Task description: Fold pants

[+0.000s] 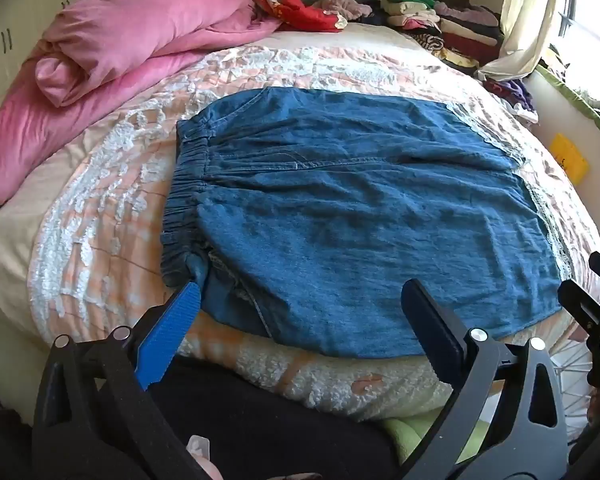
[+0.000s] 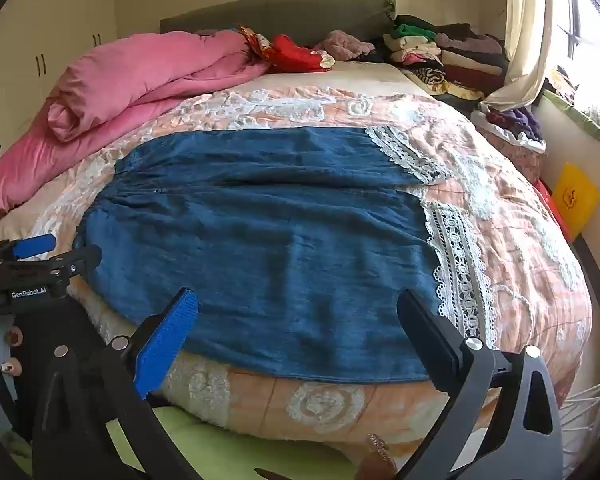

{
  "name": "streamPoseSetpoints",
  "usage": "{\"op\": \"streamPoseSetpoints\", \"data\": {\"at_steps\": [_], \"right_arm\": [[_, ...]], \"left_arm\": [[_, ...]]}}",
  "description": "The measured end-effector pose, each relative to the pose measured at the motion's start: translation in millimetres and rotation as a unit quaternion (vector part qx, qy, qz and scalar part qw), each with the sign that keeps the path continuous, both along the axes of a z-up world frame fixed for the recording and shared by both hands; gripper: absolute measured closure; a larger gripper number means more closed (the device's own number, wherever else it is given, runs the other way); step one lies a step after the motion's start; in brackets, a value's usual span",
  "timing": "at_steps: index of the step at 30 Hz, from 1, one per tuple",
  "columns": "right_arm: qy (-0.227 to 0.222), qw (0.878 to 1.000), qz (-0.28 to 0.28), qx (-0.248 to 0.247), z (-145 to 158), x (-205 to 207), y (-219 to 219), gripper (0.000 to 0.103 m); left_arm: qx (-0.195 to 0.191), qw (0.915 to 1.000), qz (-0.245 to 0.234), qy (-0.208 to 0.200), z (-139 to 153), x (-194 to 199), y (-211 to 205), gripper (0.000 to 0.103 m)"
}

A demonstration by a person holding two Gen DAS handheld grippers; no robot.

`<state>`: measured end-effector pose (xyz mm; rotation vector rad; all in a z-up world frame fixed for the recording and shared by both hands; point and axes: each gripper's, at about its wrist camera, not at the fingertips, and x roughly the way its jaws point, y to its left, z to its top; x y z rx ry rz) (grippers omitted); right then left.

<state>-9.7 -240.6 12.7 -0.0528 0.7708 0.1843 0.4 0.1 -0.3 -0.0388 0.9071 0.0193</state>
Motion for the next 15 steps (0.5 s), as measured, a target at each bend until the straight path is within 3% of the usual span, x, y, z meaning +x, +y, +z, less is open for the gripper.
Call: {"op": "streamPoseSetpoints", "data": {"at_steps": [15], "right_arm": [[0.004,1.0,0.003,0.004,0.3,-1.8,-1.7,0.004]], "left_arm": [[-0.001,1.0,-0.002,-0.006,0.5,-0.6,0.1,0.009]]}}
